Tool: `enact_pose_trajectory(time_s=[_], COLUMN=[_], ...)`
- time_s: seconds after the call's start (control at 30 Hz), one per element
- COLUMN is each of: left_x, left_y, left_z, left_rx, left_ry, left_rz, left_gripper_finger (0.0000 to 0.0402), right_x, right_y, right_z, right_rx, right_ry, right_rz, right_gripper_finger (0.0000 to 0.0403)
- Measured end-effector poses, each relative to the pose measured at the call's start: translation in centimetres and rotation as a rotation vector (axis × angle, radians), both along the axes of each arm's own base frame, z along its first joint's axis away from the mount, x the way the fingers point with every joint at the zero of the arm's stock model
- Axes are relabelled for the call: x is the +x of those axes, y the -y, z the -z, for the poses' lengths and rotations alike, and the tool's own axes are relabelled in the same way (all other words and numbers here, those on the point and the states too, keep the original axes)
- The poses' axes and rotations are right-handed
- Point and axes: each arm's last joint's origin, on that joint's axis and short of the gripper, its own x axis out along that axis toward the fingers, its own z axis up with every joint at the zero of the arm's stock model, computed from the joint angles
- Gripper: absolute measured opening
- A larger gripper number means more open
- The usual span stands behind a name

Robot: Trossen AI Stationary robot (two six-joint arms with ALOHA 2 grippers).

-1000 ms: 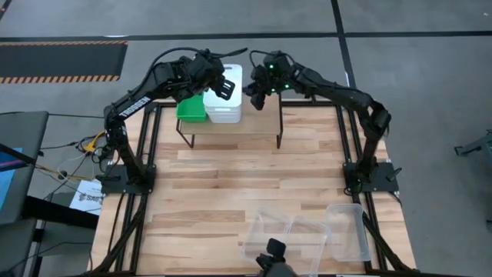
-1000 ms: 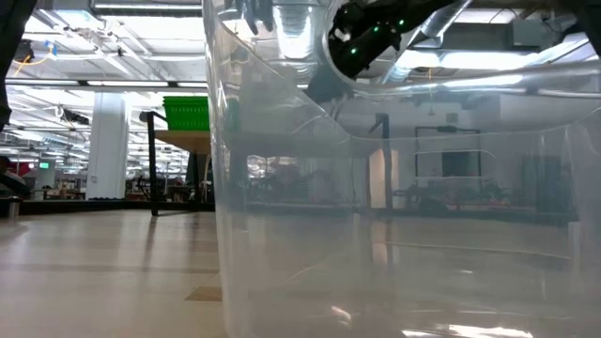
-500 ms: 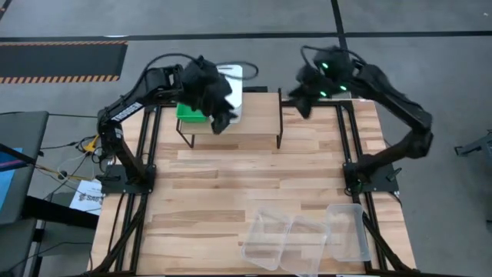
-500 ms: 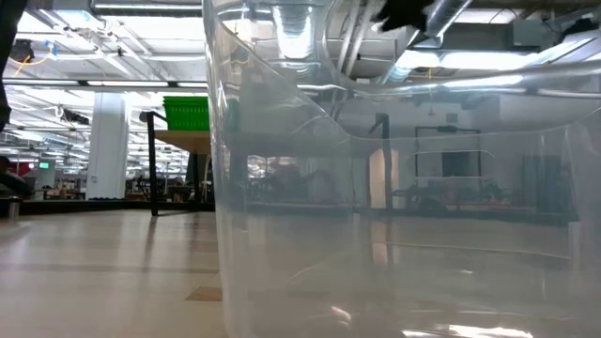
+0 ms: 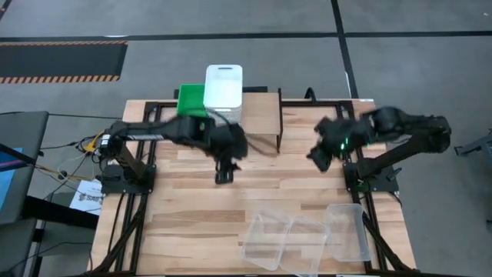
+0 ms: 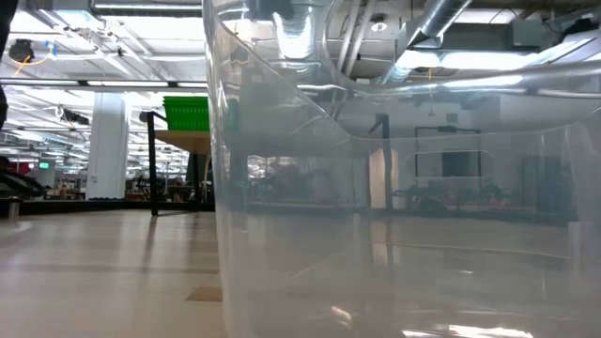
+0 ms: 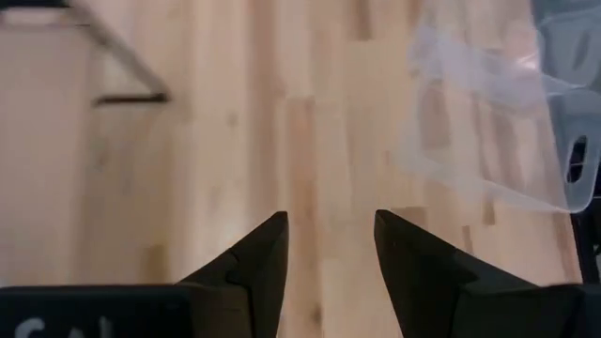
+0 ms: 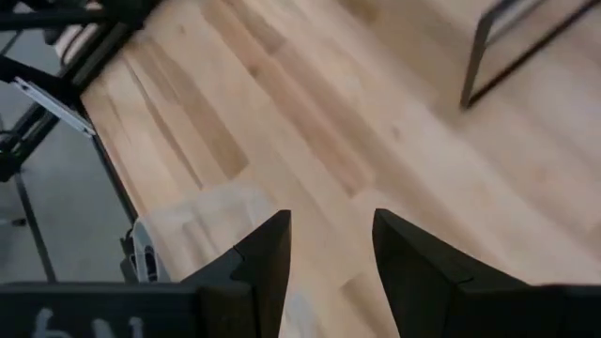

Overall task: Stack baskets on shelf by color
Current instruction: Put the left transparent bin on the shelf

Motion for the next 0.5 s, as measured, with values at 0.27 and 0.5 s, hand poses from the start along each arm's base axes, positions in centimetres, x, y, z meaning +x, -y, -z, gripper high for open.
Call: enact_pose_trajectory(time_s=[0.27, 0.5], left_x=[3.1, 5.2], left_y=[6.1, 7.4], left_z=[4.7, 8.6], left_rx=[0.127, 0.234], left_ry=[0.271, 0.304], left_rz=[0.112, 0.225], left_gripper_finger=[0.0147, 0.0147], right_x=[0.4, 1.3], right_y=[-6.9, -11.1], right_z=[3.9, 6.5], right_rx=[0.054, 0.047], right_ry=[-0.078, -0.165], right_rz=[0.059, 0.041], right_gripper_finger=[0.0175, 0.0175])
